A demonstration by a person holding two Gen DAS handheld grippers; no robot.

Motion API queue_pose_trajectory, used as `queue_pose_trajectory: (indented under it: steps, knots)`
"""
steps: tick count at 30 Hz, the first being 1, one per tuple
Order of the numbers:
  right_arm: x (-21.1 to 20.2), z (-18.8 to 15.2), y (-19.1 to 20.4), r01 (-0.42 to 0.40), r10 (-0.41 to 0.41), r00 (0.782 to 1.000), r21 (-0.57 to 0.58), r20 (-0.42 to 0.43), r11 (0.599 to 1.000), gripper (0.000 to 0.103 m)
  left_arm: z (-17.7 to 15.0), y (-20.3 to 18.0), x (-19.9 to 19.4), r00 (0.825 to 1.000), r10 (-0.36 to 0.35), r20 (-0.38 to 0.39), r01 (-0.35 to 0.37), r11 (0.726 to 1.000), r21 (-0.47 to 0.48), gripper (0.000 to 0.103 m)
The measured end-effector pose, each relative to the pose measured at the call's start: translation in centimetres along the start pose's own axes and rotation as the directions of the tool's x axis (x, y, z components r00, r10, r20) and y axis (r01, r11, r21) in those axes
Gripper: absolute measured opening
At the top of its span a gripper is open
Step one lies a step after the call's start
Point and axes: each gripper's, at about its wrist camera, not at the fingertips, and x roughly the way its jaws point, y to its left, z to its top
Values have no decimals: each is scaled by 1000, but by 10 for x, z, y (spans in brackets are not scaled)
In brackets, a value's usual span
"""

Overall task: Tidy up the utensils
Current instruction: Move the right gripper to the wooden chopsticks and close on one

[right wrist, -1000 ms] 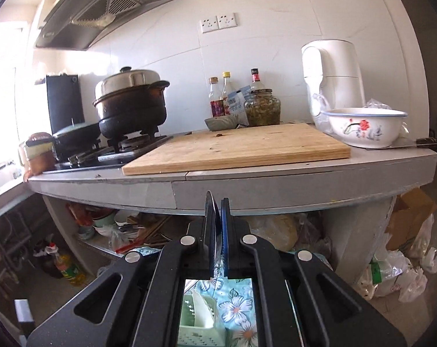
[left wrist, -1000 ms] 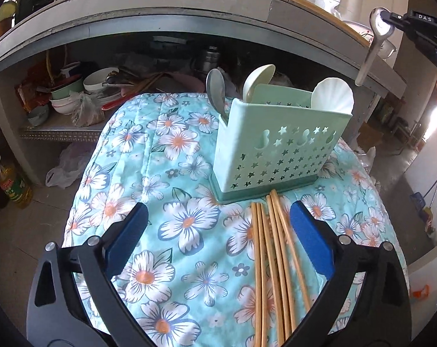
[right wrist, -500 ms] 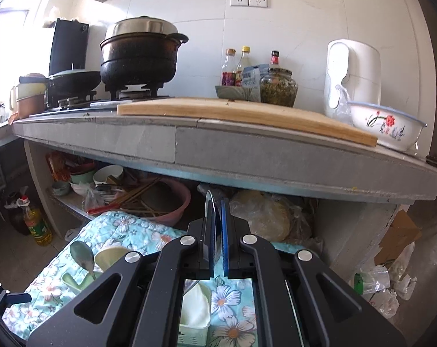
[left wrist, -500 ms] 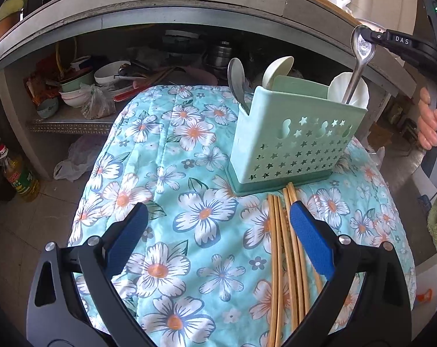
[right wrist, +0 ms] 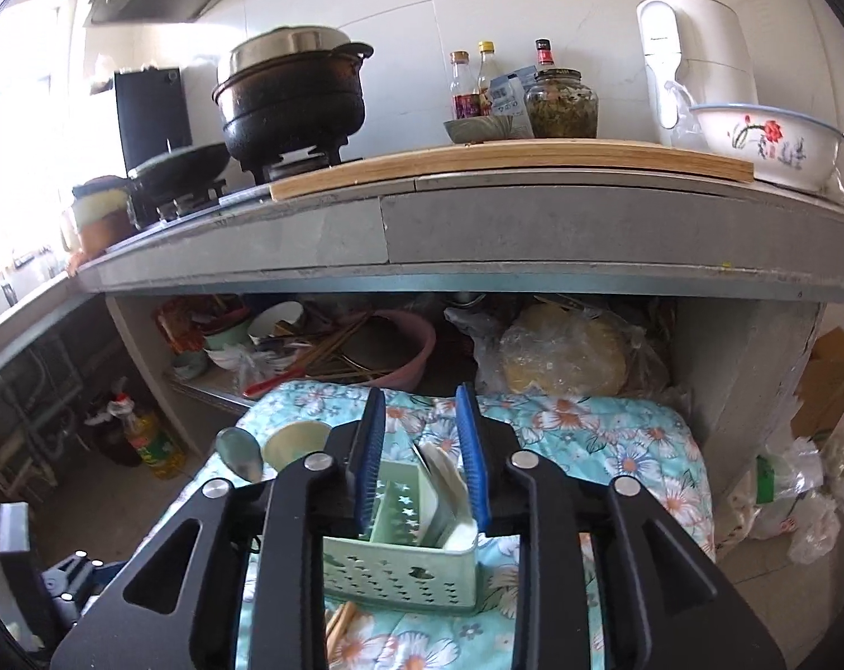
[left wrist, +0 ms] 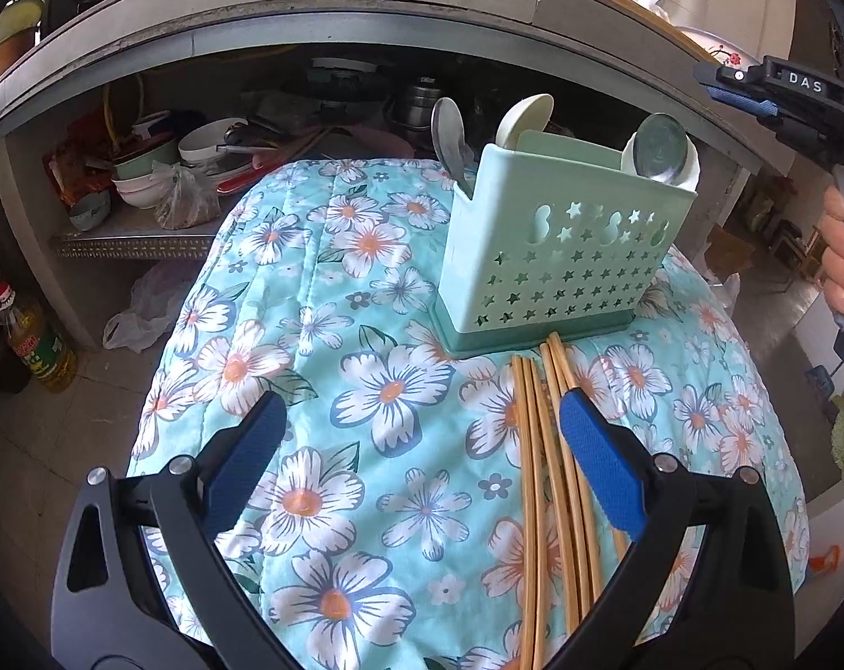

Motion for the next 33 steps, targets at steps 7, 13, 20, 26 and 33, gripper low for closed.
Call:
queue_pose_trajectory:
  steps: [7,13,20,26,33]
  knots:
    - [-40,-13,-12,-95,98,995,128,-15,987,32,-9,3,-2,1000,-18,-8,18,1000,14,95]
    - [-56,-72,-8,-128,160,975,197,-153,972,37,-28,14,8,997,-26,-78,26,1000,-2,95]
    - [-26,-182,12,-114,240,880,309,-410,944,37,-59,22,42,967,-2,-254,2,1000,2,95]
    - [-6,-223,37,-131,301,825,356,-479,925,37,-65,21,41,973,-8,-232,15,1000,26,95]
    - [19,-237,48,-104,280,800,337,-531,936,22,-66,29,36,972,-71,-224,79,996,27,95]
